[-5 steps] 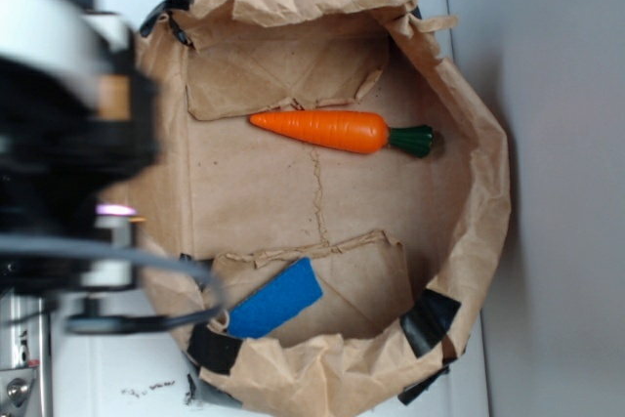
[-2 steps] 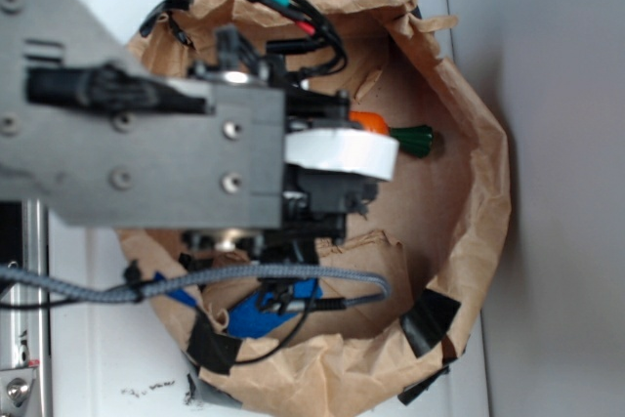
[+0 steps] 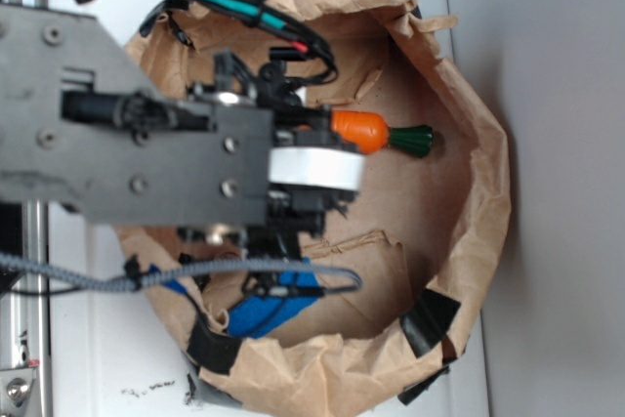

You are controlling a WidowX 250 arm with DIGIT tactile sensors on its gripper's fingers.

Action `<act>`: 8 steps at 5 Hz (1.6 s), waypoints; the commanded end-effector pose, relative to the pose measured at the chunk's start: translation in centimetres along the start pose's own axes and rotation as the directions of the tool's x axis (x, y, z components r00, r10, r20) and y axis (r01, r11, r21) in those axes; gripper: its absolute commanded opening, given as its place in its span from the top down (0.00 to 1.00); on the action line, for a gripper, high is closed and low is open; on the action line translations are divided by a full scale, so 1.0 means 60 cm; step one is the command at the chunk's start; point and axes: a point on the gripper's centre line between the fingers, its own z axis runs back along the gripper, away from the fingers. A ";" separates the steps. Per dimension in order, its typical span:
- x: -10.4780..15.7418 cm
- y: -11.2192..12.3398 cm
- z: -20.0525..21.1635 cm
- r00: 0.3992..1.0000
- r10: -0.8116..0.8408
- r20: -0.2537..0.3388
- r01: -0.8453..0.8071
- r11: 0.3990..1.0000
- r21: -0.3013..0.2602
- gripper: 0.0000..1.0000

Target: Grab the carrot.

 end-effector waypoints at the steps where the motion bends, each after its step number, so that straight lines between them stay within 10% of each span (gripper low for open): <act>1: -0.017 0.035 0.003 0.999 -0.007 0.036 0.008 1.000 -0.016 0.00; 6: 0.065 -0.015 -0.080 0.998 0.026 0.056 -0.031 0.995 0.098 0.00; 8: 0.053 0.010 -0.057 1.000 0.012 0.024 -0.012 1.000 0.007 0.00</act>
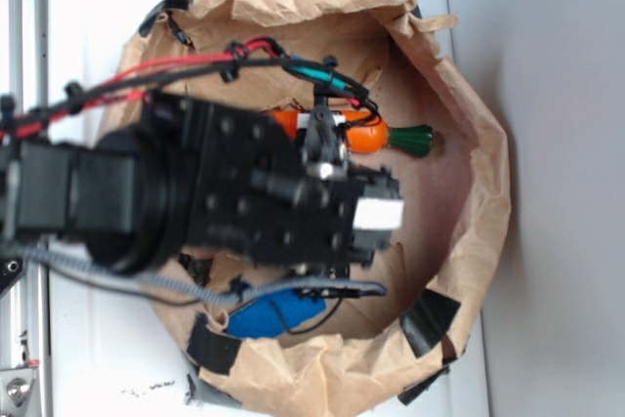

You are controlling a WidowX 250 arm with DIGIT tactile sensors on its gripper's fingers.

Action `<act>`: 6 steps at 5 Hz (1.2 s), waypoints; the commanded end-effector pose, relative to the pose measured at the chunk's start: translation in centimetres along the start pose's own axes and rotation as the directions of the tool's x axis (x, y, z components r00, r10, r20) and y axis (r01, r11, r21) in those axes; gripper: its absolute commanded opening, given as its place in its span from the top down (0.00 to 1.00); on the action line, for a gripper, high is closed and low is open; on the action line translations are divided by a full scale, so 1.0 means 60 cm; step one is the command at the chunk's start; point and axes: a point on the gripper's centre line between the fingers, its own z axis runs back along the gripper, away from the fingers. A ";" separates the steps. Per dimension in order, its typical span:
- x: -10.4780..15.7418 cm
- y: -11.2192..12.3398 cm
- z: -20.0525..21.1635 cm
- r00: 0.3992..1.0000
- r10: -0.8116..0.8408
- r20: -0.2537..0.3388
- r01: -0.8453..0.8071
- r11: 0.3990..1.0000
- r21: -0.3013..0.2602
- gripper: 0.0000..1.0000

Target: Grab the carrot.

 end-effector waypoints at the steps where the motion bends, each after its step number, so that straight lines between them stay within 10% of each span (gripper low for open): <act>1: -0.007 0.049 0.069 0.999 0.033 0.032 -0.031 0.997 -0.071 0.00; 3: -0.032 0.084 0.049 1.000 0.022 -0.003 -0.022 0.995 -0.094 0.00; 6: 0.043 0.075 -0.034 0.996 0.084 -0.021 -0.084 0.996 -0.018 0.05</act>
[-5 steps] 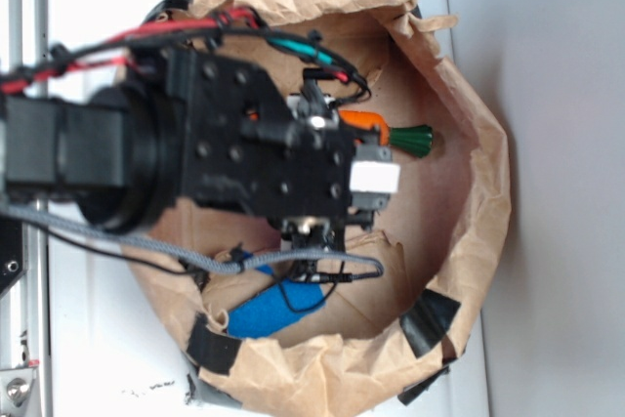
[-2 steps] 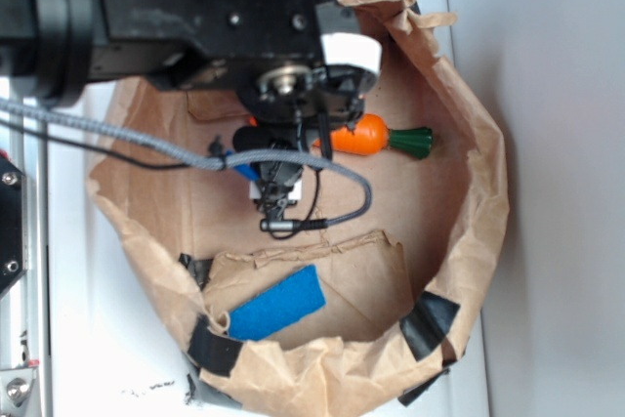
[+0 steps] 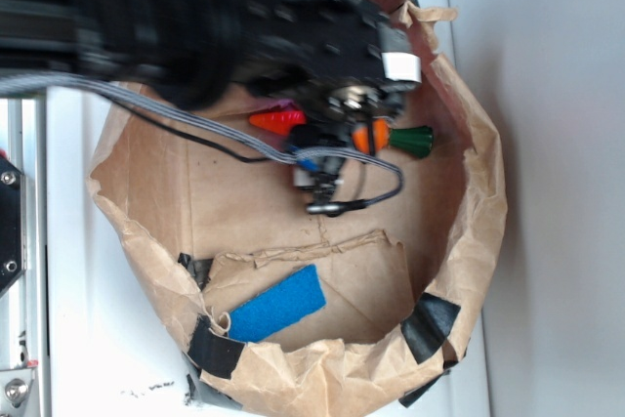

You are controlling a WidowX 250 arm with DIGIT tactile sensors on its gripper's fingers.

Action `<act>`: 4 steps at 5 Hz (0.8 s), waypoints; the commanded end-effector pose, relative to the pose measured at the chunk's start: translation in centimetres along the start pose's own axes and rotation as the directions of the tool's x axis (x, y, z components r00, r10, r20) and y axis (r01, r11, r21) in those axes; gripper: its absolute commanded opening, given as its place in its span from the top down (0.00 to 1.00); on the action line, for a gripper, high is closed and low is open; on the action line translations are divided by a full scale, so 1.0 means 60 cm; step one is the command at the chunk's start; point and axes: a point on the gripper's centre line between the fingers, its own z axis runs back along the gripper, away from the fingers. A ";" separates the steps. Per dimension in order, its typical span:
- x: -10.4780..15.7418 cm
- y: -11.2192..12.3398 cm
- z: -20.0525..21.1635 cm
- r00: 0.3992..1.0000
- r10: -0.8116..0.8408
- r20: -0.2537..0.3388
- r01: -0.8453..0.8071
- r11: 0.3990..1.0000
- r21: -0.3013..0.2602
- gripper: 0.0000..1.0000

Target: Grab the carrot.

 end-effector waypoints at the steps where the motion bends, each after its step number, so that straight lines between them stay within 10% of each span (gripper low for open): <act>1: 0.023 -0.004 0.021 0.997 0.011 0.071 -0.012 1.000 0.009 1.00; 4: -0.043 -0.052 0.225 0.985 0.029 0.171 -0.034 0.999 0.023 1.00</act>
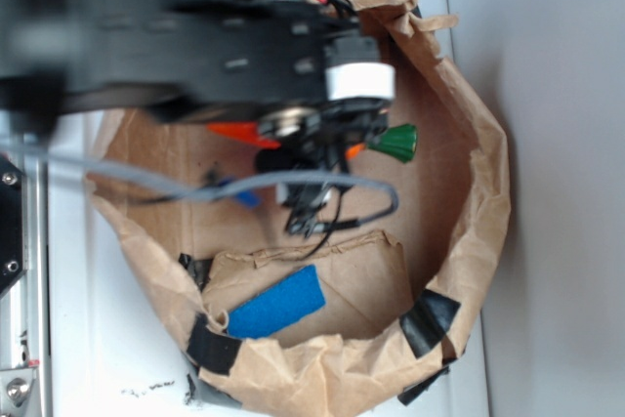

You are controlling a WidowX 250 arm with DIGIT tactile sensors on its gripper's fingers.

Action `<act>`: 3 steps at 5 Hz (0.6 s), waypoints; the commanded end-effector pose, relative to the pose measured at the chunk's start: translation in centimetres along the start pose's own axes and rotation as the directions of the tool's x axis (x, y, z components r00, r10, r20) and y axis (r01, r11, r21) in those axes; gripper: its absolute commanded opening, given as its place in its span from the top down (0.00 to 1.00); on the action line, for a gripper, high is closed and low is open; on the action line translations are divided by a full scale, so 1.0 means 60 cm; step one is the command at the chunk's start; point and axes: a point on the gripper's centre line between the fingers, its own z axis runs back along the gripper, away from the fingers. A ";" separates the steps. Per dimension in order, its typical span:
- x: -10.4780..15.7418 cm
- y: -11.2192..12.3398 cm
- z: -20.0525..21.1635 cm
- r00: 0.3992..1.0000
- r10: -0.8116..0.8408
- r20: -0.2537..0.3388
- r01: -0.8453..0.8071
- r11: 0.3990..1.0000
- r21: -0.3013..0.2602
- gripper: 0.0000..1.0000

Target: Grab the carrot.

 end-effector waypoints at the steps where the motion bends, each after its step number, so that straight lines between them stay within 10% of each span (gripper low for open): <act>1: -0.007 -0.035 0.157 0.999 0.035 0.008 -0.035 0.995 0.091 1.00; 2: -0.020 -0.038 0.175 1.000 0.002 0.014 -0.003 0.997 0.071 1.00; 3: -0.027 -0.056 0.169 0.999 -0.035 0.036 0.029 0.985 0.173 0.65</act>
